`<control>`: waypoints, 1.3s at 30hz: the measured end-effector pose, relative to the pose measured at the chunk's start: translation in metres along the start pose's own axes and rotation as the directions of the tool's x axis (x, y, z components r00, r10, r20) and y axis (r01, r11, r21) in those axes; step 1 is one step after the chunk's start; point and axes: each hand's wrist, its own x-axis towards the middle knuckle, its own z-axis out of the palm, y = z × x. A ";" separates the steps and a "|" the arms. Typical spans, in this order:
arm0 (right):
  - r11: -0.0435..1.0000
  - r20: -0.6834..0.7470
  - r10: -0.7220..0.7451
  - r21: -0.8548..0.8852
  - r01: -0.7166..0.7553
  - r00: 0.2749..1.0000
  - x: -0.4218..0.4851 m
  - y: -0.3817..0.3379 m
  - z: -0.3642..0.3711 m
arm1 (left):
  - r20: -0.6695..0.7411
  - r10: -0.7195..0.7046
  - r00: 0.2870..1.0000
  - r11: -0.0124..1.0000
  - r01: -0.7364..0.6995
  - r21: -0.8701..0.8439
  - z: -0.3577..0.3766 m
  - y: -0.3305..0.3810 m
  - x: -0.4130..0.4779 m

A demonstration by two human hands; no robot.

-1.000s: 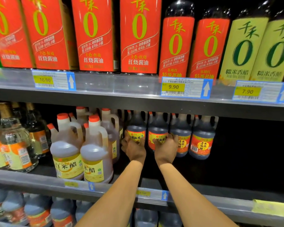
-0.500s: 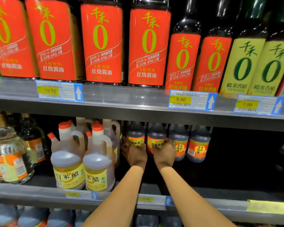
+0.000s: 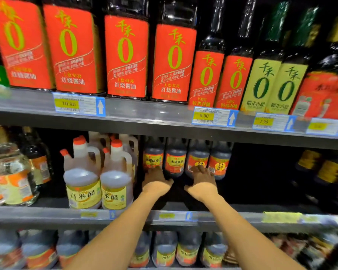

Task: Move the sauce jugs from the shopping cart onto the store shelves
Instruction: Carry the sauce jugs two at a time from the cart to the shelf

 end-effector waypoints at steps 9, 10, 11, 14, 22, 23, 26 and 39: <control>0.994 0.143 -0.088 -0.048 0.096 0.986 -0.047 0.043 -0.048 | 0.117 0.194 0.974 0.667 -0.218 0.712 -0.039 0.046 -0.066; 0.992 0.130 -0.109 -0.056 0.117 0.986 -0.055 0.047 -0.052 | 0.100 0.191 0.977 0.666 -0.204 0.718 -0.039 0.051 -0.075; 0.988 0.123 -0.130 -0.067 0.139 0.984 -0.062 0.052 -0.055 | 0.093 0.177 0.980 0.672 -0.189 0.715 -0.038 0.055 -0.086; 0.977 0.084 -0.202 -0.047 0.207 0.976 -0.085 0.064 -0.061 | 0.095 0.129 0.987 0.684 -0.157 0.712 -0.030 0.062 -0.118; 0.942 0.072 -0.334 0.024 0.334 0.940 -0.142 0.058 -0.069 | 0.026 0.045 0.999 0.689 -0.049 0.723 -0.046 0.065 -0.191; 0.940 0.058 -0.341 0.031 0.340 0.938 -0.148 0.054 -0.070 | 0.015 0.046 0.999 0.693 -0.043 0.720 -0.049 0.063 -0.198; 0.931 0.048 -0.365 0.019 0.365 0.930 -0.167 0.039 -0.070 | -0.011 0.050 0.999 0.690 -0.026 0.723 -0.059 0.054 -0.222; 0.762 0.095 -0.647 0.102 0.639 0.757 -0.293 -0.157 -0.037 | -0.175 -0.145 0.974 0.724 0.224 0.652 -0.161 -0.107 -0.365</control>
